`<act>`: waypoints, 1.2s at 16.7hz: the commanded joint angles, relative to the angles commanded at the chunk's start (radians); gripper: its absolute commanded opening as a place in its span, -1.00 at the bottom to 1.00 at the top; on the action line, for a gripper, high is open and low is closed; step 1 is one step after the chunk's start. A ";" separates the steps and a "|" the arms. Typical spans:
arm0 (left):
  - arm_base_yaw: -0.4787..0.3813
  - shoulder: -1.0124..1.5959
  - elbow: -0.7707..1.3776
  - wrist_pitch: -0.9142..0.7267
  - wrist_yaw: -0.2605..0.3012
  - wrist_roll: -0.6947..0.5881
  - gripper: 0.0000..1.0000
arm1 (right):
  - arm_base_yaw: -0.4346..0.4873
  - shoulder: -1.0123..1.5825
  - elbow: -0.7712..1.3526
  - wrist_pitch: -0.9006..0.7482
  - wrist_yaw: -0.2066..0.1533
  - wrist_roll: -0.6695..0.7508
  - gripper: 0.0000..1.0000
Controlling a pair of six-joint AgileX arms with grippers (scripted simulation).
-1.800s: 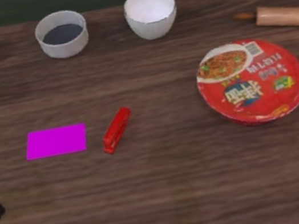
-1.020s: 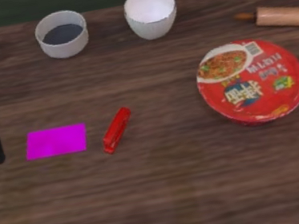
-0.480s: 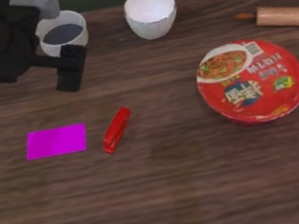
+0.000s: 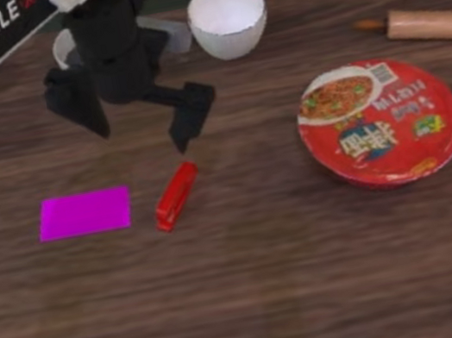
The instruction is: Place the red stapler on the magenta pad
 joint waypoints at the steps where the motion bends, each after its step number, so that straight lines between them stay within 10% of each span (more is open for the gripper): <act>1: -0.007 0.030 0.032 -0.018 0.000 0.000 1.00 | 0.000 0.000 0.000 0.000 0.000 0.000 1.00; 20: -0.011 0.147 -0.195 0.306 0.000 0.004 1.00 | 0.000 0.000 0.000 0.000 0.000 0.000 1.00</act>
